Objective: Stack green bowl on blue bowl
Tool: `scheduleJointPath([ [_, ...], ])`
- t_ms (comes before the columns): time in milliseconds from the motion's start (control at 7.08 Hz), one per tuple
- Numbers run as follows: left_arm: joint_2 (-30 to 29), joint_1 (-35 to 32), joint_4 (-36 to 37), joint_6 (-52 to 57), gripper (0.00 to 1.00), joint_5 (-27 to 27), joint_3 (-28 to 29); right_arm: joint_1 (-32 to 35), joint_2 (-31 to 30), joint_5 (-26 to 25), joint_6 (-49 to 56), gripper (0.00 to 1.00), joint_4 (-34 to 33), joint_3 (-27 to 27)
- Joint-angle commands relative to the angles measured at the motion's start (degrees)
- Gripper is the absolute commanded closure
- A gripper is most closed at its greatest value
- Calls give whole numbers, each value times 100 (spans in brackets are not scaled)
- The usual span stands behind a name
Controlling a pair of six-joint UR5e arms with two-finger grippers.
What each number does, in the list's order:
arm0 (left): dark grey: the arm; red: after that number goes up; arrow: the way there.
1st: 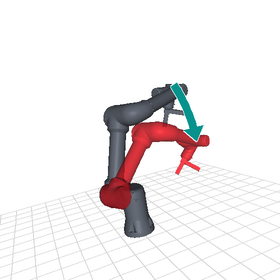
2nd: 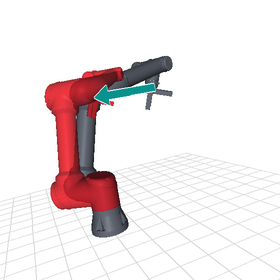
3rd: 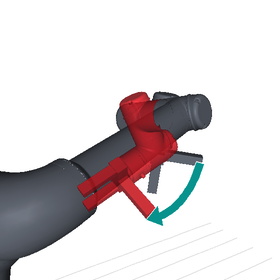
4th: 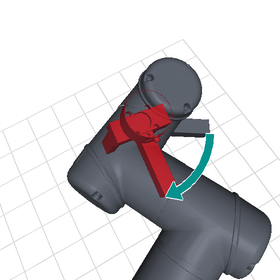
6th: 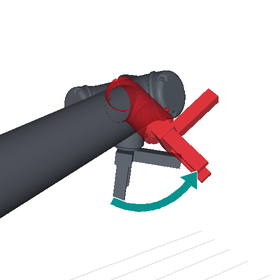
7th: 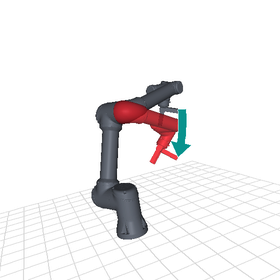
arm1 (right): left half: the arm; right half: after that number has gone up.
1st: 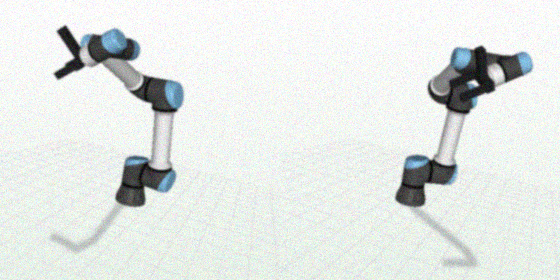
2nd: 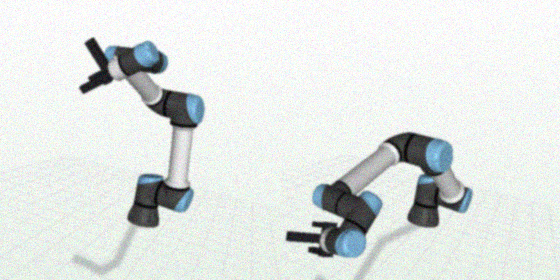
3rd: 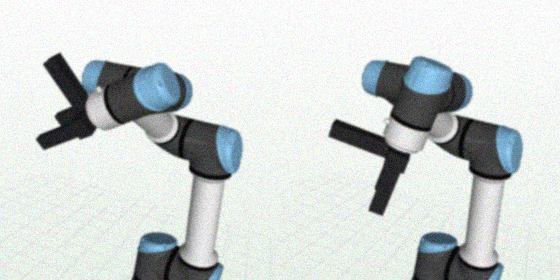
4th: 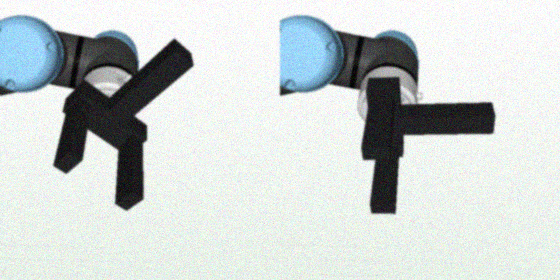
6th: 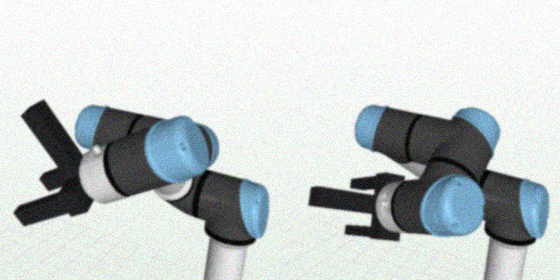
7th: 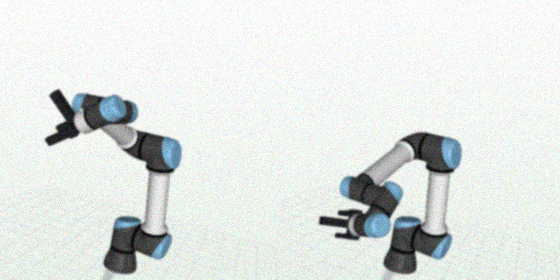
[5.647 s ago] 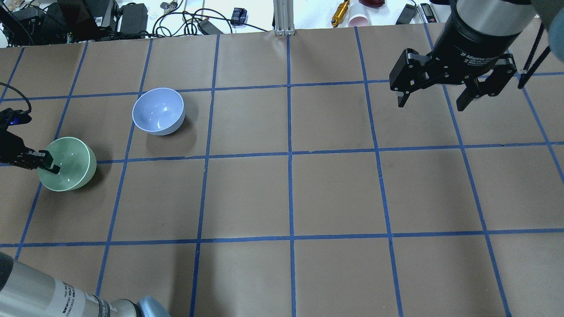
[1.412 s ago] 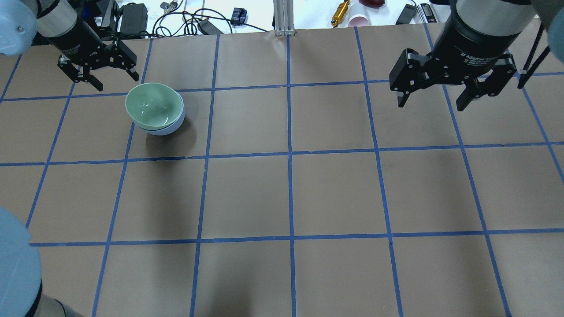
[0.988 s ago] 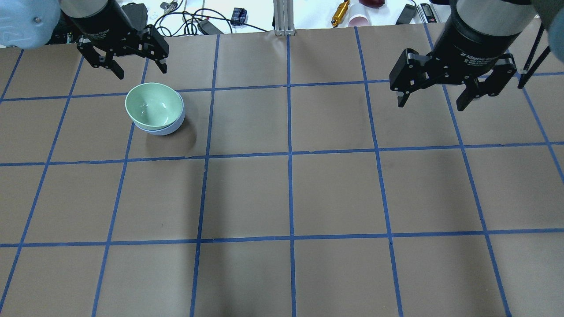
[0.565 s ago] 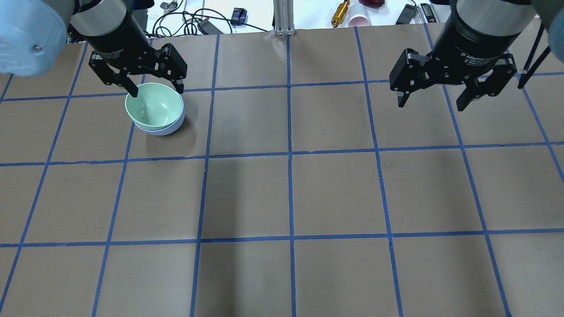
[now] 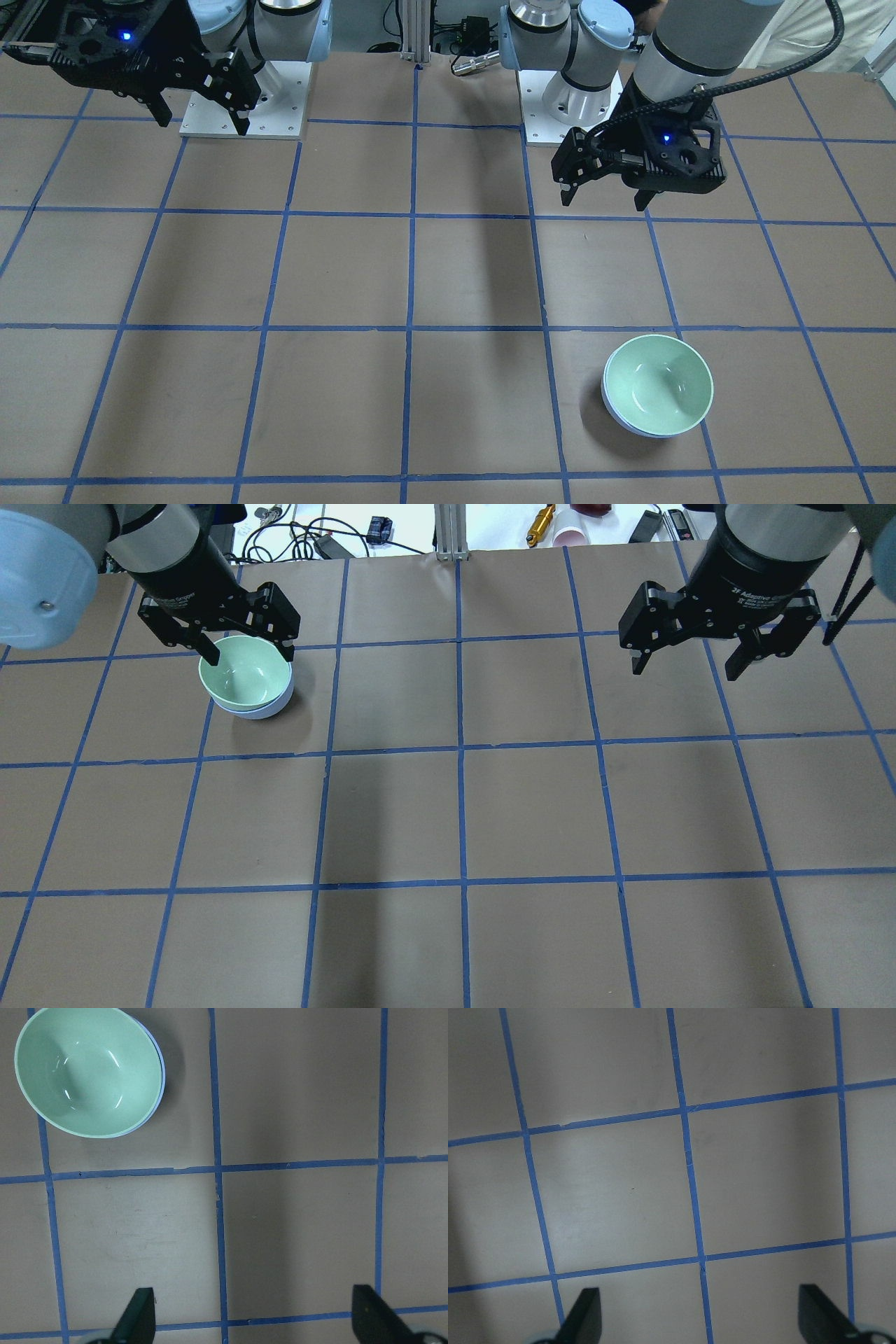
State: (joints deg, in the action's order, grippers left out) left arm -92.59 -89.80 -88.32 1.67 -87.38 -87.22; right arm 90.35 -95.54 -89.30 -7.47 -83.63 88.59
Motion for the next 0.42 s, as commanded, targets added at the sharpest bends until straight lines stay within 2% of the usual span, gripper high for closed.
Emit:
scheduleJointPath([
  [0,21,-3,-10,0,0,-7,-6,0,0,0,0,0,-4,0],
  [282,56,-3,-1,0,0,-16,-6,0,0,0,0,0,-4,0],
])
